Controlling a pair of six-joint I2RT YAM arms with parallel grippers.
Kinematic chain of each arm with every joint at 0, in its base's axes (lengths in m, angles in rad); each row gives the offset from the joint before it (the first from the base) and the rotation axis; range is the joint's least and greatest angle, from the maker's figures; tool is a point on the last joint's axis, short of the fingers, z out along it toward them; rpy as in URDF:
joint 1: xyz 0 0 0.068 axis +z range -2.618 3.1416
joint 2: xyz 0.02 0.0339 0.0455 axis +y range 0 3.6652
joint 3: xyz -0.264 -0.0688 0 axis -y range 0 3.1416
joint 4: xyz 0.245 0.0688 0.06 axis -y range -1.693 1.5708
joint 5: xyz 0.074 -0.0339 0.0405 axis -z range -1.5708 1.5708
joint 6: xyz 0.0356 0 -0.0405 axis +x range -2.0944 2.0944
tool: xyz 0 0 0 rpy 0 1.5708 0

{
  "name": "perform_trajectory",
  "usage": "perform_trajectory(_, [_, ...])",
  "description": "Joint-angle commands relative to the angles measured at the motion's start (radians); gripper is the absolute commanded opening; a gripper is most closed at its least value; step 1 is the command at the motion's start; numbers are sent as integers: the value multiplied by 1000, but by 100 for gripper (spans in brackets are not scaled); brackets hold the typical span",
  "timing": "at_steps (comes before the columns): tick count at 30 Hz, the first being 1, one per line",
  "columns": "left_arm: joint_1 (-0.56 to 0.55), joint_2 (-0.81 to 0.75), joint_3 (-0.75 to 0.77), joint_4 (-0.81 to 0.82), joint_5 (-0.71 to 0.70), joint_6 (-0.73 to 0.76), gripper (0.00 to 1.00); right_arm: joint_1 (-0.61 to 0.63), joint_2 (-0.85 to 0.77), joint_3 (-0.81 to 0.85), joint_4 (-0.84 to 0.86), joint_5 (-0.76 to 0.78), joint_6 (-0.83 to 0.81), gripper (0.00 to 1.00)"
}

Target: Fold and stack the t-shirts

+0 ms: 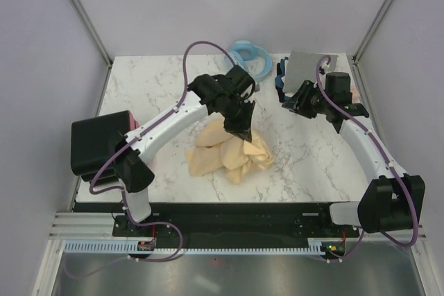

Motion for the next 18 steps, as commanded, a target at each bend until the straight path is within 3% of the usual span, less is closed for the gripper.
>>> perform_trajectory(1, [2,-56,296,-37,-84,88,2,2,-4,2,22,-21,-34,46])
perform_trajectory(5, [5,-79,407,-55,-222,123,2,3,-14,2,23,-41,-37,46])
perform_trajectory(12, [63,-34,349,-144,-283,149,2,3,-24,-18,17,-53,-58,47])
perform_trajectory(18, [92,-64,3,-51,-310,197,2,5,-30,-41,16,-66,-65,50])
